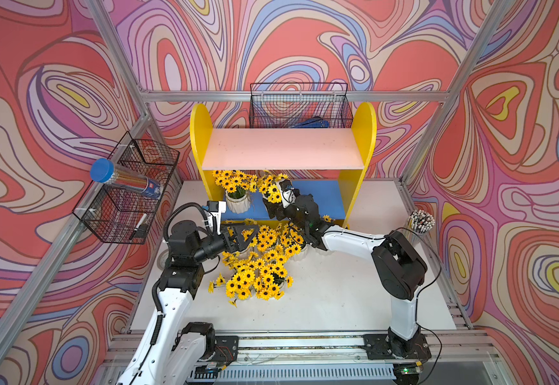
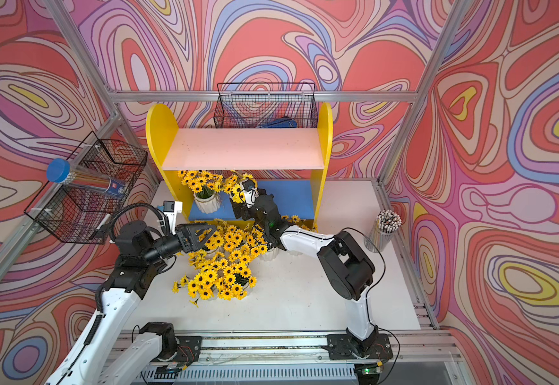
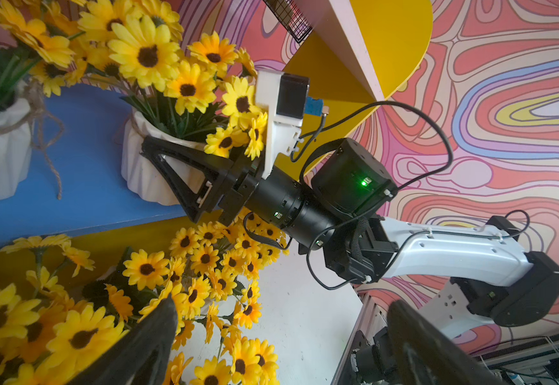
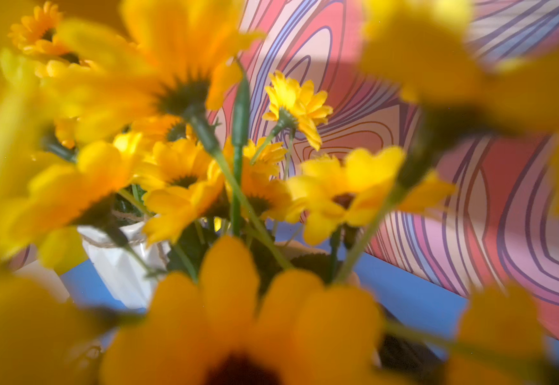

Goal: Take the sunflower pots off the shelves
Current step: Pick up the sunflower pot from the shelf.

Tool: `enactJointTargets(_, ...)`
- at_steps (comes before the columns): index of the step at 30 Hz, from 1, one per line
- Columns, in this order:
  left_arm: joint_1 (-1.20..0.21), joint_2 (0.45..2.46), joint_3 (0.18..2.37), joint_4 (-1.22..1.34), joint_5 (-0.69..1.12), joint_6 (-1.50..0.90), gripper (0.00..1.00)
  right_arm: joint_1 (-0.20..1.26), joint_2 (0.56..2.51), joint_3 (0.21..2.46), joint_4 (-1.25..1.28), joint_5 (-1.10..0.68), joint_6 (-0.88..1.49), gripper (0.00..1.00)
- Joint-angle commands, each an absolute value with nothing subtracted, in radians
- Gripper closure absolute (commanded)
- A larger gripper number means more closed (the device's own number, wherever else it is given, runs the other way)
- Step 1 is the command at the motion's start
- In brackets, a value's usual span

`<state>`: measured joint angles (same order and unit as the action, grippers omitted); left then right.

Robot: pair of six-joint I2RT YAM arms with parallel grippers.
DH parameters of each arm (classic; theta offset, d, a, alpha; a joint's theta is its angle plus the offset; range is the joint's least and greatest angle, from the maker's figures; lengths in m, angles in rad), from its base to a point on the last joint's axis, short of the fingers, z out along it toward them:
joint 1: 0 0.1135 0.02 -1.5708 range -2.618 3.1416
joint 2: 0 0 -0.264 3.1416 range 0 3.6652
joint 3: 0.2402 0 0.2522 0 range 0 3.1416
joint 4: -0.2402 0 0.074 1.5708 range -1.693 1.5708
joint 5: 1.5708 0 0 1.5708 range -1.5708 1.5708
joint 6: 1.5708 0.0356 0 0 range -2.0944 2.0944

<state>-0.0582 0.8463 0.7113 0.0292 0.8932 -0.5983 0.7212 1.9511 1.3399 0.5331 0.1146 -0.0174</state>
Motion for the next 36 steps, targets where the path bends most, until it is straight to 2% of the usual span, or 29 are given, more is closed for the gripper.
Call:
enactJointTargets(1, -0.067, 0.863, 0.726, 0.053, 0.904, -0.592, 0.01, 0.721, 1.9, 1.323, 0.647, 0.144, -0.028, 1.0)
enactJointTargets(22, -0.118, 0.879, 0.756, -0.005, 0.858, -0.537, 0.01, 0.721, 1.778, 1.238, 0.656, 0.193, -0.03, 1.0)
enactJointTargets(36, -0.192, 0.845, 0.814, -0.119, 0.773, -0.476, 0.02, 0.73, 1.592, 1.065, 0.656, 0.163, 0.013, 1.0)
